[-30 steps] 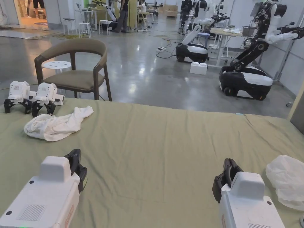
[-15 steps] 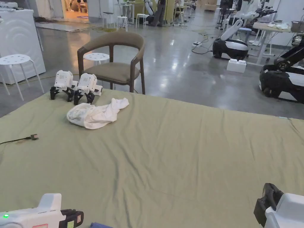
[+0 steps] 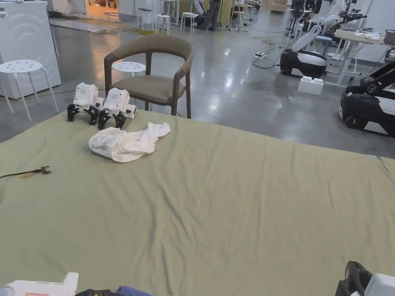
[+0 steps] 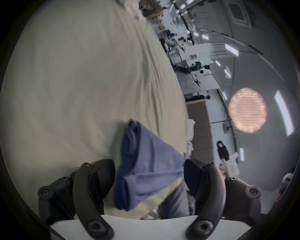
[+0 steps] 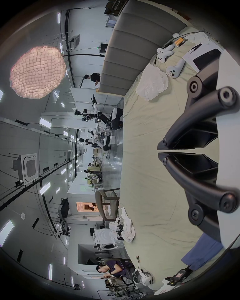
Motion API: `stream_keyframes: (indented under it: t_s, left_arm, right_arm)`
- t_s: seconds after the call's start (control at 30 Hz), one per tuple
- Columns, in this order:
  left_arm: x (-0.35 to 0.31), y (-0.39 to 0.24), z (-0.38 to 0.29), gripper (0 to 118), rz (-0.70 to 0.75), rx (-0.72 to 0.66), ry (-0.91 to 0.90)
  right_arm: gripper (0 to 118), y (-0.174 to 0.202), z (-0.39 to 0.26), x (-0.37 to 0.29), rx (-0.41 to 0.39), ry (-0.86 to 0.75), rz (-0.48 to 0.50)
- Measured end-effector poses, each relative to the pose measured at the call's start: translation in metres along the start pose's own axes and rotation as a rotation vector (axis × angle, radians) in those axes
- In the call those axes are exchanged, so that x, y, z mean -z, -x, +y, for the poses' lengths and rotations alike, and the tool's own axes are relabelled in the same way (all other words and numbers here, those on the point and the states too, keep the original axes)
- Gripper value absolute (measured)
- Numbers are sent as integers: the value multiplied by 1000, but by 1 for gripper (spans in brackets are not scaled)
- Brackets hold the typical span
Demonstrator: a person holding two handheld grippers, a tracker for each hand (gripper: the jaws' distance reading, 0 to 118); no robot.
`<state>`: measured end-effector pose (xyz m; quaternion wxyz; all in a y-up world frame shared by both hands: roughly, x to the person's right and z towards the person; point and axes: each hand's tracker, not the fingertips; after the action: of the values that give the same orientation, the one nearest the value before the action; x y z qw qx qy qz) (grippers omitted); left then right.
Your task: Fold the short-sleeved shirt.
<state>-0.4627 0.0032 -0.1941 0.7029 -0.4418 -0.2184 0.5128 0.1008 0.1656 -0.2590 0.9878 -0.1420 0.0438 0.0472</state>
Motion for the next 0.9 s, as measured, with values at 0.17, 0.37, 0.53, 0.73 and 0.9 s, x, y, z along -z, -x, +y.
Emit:
stream_keyframes:
  t_s: [0.17,0.37,0.53,0.73,0.9]
  left_arm:
    - [24,-10,-4,54,24,65,-14]
    - [38,-15,-9,5,140,117,-42]
    - [29,-40,-20,4,185,195,-71]
    - [9,-77,-17,4,238,248,-107]
    - [-22,-114,-20,4,329,290,-165]
  right_arm:
    - [2,-1,-1,0,11,10,-7]
    - [1,-1,1,1,5,13,-1]
    - [2,-2,6,0,-3,-10,-4]
    - [2,-7,12,1,-3,-36,-6]
    - [2,-12,11,2,-4,-39,-4]
